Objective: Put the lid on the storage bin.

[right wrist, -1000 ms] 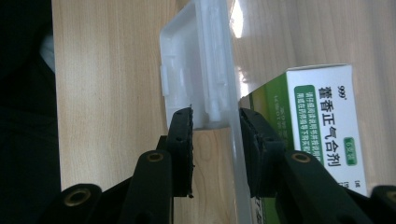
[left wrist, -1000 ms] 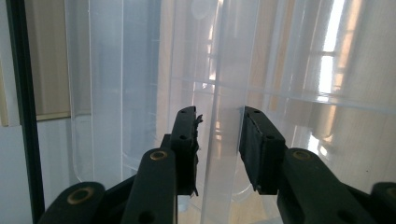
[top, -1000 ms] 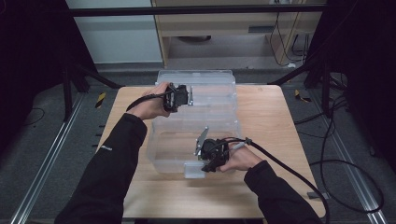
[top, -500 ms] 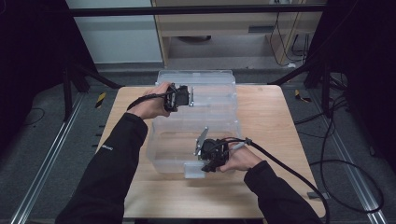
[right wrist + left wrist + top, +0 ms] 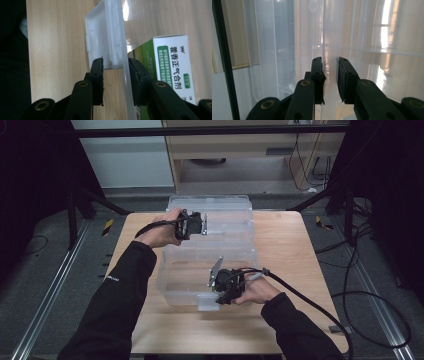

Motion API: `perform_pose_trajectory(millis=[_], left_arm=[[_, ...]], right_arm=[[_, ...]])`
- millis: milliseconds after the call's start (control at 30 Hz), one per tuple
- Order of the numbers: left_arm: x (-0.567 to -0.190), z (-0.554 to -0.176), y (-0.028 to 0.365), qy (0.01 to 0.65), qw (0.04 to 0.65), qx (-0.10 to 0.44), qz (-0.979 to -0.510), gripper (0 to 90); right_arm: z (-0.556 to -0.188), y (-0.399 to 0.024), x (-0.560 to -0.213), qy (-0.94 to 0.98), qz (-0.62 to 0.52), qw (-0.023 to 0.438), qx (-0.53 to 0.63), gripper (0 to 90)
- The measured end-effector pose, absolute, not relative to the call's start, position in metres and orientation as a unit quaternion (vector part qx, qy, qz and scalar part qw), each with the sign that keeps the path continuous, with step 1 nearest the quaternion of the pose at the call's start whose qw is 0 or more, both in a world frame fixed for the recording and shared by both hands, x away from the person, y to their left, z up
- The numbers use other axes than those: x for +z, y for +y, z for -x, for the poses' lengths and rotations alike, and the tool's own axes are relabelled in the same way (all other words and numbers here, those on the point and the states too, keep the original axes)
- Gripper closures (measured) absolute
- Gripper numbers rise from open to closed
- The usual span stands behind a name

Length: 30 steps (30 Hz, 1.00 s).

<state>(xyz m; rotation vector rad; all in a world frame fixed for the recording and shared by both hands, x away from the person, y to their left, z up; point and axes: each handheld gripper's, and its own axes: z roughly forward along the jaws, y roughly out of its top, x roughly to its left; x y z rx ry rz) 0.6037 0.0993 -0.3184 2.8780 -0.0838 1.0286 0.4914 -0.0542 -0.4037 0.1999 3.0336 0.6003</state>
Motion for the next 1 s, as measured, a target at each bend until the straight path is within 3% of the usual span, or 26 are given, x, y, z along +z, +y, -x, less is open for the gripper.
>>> perform_pose_trajectory(millis=[1000], left_arm=[[-0.308, -0.577, 0.099, -0.042, 0.045, 0.337, -0.94, 78.0]], right_arm=[[-0.49, -0.053, -0.404, 0.978, -0.075, 0.024, 0.191, 67.3]])
